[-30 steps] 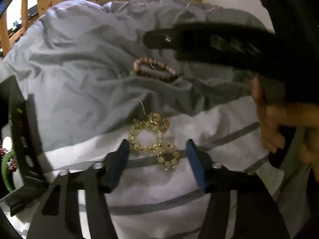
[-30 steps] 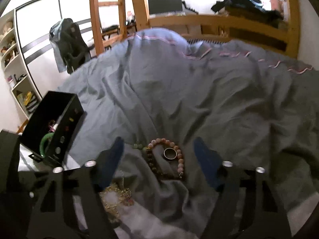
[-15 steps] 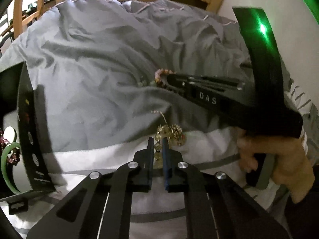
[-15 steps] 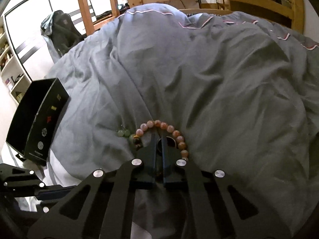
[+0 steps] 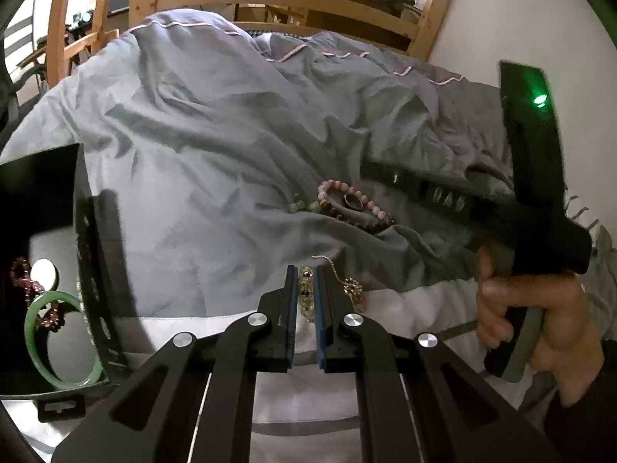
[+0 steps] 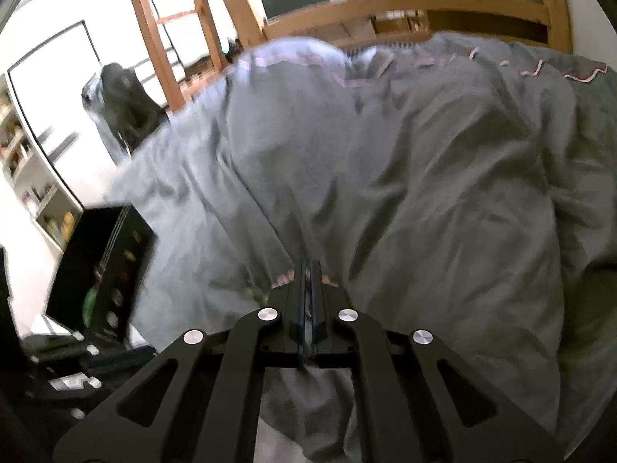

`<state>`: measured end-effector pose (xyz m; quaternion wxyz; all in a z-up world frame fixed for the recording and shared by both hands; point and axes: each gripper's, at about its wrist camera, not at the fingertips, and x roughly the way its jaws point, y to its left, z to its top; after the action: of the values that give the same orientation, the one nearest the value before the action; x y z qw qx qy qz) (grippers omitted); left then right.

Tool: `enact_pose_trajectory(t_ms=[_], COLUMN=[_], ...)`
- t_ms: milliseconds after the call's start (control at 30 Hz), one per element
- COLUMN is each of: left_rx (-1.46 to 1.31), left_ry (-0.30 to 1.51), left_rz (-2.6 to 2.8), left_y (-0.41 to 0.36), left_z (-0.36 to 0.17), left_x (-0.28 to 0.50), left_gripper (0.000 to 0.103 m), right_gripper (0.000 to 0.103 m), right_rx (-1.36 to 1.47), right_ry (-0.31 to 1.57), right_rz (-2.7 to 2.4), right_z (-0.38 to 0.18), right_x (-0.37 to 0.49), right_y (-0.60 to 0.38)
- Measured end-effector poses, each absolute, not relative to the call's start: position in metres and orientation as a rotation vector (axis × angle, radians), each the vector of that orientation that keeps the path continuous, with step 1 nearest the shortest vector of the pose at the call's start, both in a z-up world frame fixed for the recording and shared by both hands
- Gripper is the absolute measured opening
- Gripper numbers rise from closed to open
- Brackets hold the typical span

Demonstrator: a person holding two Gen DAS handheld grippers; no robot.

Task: Organize jewelry
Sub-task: 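Close the right tool on the bead bracelet and lift it while the left tool lifts the gold chain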

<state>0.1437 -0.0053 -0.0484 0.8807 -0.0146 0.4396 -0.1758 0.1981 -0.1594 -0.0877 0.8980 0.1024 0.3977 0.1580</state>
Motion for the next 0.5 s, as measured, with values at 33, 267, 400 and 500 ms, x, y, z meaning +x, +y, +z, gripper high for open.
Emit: enact_pose_trajectory(t_ms=[33, 267, 400, 500], left_rx=[-0.028, -0.011, -0.01, -0.008], left_ry=[0.918, 0.929, 0.931, 0.93], left_rz=[-0.368, -0.377, -0.381, -0.378], left_y=[-0.006, -0.011, -0.012, -0.012], left_z=[-0.049, -0.051, -0.051, -0.052], left_x=[0.146, 0.147, 0.149, 0.15], left_gripper=[0.008, 0.008, 0.008, 0.008], right_gripper=[0.025, 0.049, 0.026, 0.012], right_rx=[0.19, 0.058, 0.091, 0.132], right_ry=[0.859, 0.88, 0.873, 0.876], right_rz=[0.314, 0.278, 0.271, 0.264], right_z=[-0.093, -0.114, -0.12, -0.12], right_x=[0.201, 0.198, 0.199, 0.201], right_y=[-0.156, -0.138, -0.146, -0.153])
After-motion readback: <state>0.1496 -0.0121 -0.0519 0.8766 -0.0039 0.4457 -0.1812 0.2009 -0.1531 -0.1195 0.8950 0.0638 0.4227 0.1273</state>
